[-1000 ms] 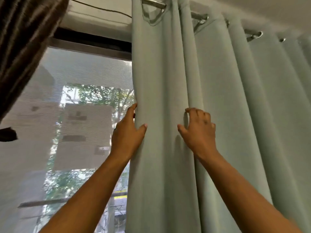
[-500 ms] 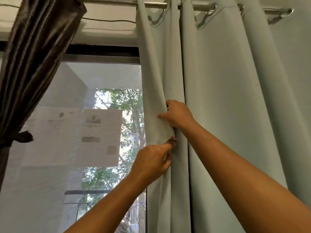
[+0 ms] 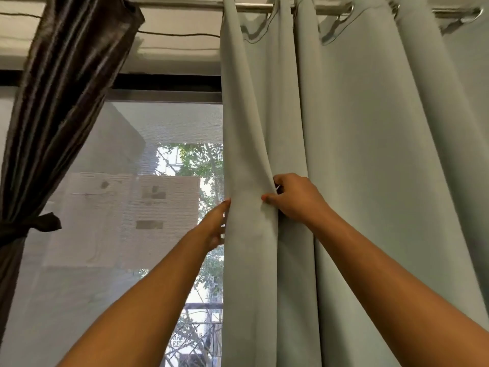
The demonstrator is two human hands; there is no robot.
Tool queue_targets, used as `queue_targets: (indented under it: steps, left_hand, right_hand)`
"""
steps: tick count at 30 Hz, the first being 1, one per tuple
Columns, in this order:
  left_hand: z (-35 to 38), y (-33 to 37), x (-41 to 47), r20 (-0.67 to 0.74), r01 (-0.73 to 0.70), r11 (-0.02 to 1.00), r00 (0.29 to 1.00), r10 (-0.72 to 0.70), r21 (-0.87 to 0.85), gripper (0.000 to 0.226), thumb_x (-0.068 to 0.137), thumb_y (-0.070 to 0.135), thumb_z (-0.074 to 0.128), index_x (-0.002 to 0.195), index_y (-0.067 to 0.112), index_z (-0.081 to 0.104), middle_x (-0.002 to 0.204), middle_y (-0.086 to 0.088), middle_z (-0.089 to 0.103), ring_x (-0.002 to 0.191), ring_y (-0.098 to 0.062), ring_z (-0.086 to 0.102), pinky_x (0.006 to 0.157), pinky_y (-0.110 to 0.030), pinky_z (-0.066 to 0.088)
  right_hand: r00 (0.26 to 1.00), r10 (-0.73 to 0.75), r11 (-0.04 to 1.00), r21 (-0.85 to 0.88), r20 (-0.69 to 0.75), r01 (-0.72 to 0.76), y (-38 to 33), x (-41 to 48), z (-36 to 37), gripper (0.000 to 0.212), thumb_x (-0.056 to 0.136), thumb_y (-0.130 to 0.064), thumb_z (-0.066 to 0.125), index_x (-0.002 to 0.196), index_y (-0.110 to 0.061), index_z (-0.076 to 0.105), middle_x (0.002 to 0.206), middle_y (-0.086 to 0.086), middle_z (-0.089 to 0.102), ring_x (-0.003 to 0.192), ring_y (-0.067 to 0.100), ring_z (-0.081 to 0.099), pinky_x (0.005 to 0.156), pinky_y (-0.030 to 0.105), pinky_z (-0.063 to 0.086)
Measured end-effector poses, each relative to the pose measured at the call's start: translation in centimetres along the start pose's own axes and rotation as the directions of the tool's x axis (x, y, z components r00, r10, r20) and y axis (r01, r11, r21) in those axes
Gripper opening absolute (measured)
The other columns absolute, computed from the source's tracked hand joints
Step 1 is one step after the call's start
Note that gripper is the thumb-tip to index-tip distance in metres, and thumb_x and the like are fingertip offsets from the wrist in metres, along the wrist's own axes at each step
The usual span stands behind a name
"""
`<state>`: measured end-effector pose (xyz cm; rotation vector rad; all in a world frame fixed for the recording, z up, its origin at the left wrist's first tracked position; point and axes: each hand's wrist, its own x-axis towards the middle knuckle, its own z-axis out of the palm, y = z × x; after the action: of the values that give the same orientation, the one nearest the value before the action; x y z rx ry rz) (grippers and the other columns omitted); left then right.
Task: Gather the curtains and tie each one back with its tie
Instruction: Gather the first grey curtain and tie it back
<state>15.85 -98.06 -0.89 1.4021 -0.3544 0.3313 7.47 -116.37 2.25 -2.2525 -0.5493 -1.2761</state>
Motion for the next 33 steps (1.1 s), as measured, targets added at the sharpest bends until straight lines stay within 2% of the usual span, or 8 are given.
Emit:
queue_targets:
  steps: [5, 10, 14, 19, 23, 29, 31, 33]
  left_hand:
    - [-2.5, -1.5, 0.9, -0.090, -0.106, 0.986, 0.991, 0.096, -0.125, 0.031, 0.085, 0.046, 0.068, 0.101, 0.020, 0.069, 0.080, 0.001, 0.073, 0.068, -0.017, 0.067, 0.055, -0.030, 0.054]
    - [-6.6, -1.3, -2.4, -0.084, -0.365, 0.931, 0.928, 0.364, 0.001, 0.010, 0.085, 0.025, 0.070, 0.094, 0.023, 0.069, 0.091, 0.005, 0.073, 0.075, -0.014, 0.066, 0.053, -0.021, 0.051]
    - [-8.3, -0.4, -7.1, -0.063, -0.638, 0.715, 0.732, 0.678, 0.285, 0.024, 0.084, 0.023, 0.073, 0.101, 0.039, 0.066, 0.098, 0.015, 0.072, 0.088, -0.004, 0.069, 0.069, -0.020, 0.056]
    - [-9.1, 0.6, -10.8, -0.007, -0.580, 0.379, 0.541, 0.841, 0.721, 0.033, 0.089, 0.031, 0.068, 0.121, 0.026, 0.065, 0.096, 0.017, 0.065, 0.073, -0.003, 0.063, 0.070, -0.020, 0.055]
    - [-10.0, 1.2, -12.0, 0.041, -0.476, 0.262, 0.536, 0.843, 0.840, 0.036, 0.092, 0.030, 0.064, 0.126, 0.019, 0.063, 0.107, -0.001, 0.072, 0.080, -0.020, 0.069, 0.083, -0.033, 0.056]
    - [-9.9, 0.5, -13.3, 0.185, -0.386, 0.089, 0.617, 0.765, 0.918, 0.032, 0.090, 0.024, 0.066, 0.120, 0.013, 0.066, 0.104, -0.006, 0.074, 0.082, -0.026, 0.071, 0.079, -0.032, 0.052]
    - [-9.6, 0.2, -13.5, 0.202, -0.411, 0.121, 0.657, 0.727, 0.903, 0.032, 0.088, 0.024, 0.068, 0.118, 0.013, 0.067, 0.102, -0.005, 0.075, 0.080, -0.021, 0.071, 0.078, -0.028, 0.051]
    - [-9.2, 0.5, -13.3, 0.139, -0.440, 0.280, 0.709, 0.691, 0.853, 0.035, 0.085, 0.027, 0.072, 0.117, 0.015, 0.068, 0.101, -0.003, 0.074, 0.079, -0.014, 0.068, 0.079, -0.027, 0.054]
  right_hand:
    - [0.999, 0.005, 0.991, -0.130, -0.054, -0.012, 0.4, -0.3, 0.8, 0.034, 0.081, -0.045, 0.067, 0.105, -0.023, 0.059, 0.095, -0.004, 0.065, 0.076, 0.016, 0.058, 0.065, 0.031, 0.047]
    - [0.989, -0.050, 0.966, -0.256, -0.138, 0.013, -0.9, -1.2, 1.7, 0.070, 0.078, -0.052, 0.068, 0.133, -0.023, 0.038, 0.119, 0.004, 0.056, 0.095, 0.023, 0.058, 0.067, 0.032, 0.044]
    - [0.929, -0.263, 0.935, -0.306, -0.260, 0.179, -3.3, -2.1, 2.4, 0.092, 0.076, -0.045, 0.073, 0.147, -0.023, 0.019, 0.138, 0.009, 0.037, 0.118, 0.027, 0.043, 0.083, 0.038, 0.047]
    - [0.945, -0.318, 0.918, -0.276, -0.077, 0.286, -5.5, -2.2, 2.8, 0.073, 0.081, -0.044, 0.068, 0.141, -0.019, 0.034, 0.140, 0.004, 0.039, 0.126, 0.025, 0.038, 0.098, 0.040, 0.040]
    - [0.964, -0.259, 0.925, -0.273, 0.055, 0.264, -6.4, -2.4, 3.6, 0.059, 0.083, -0.047, 0.063, 0.133, -0.018, 0.046, 0.145, 0.002, 0.037, 0.128, 0.025, 0.036, 0.100, 0.040, 0.039]
    - [0.976, -0.101, 0.991, 0.062, -0.195, 0.115, -8.3, -1.9, 4.3, 0.091, 0.081, -0.034, 0.071, 0.149, -0.021, 0.012, 0.151, 0.011, 0.025, 0.129, 0.032, 0.041, 0.101, 0.040, 0.039]
    - [0.987, 0.005, 0.988, 0.152, -0.162, 0.019, -8.5, -1.4, 4.5, 0.094, 0.083, -0.028, 0.070, 0.150, -0.022, 0.005, 0.138, 0.014, 0.042, 0.116, 0.030, 0.051, 0.091, 0.035, 0.043]
    - [0.989, 0.064, 0.989, 0.145, -0.136, -0.044, -8.4, -1.2, 4.6, 0.078, 0.086, -0.017, 0.063, 0.149, -0.019, 0.015, 0.107, 0.013, 0.057, 0.095, 0.029, 0.058, 0.073, 0.030, 0.043]
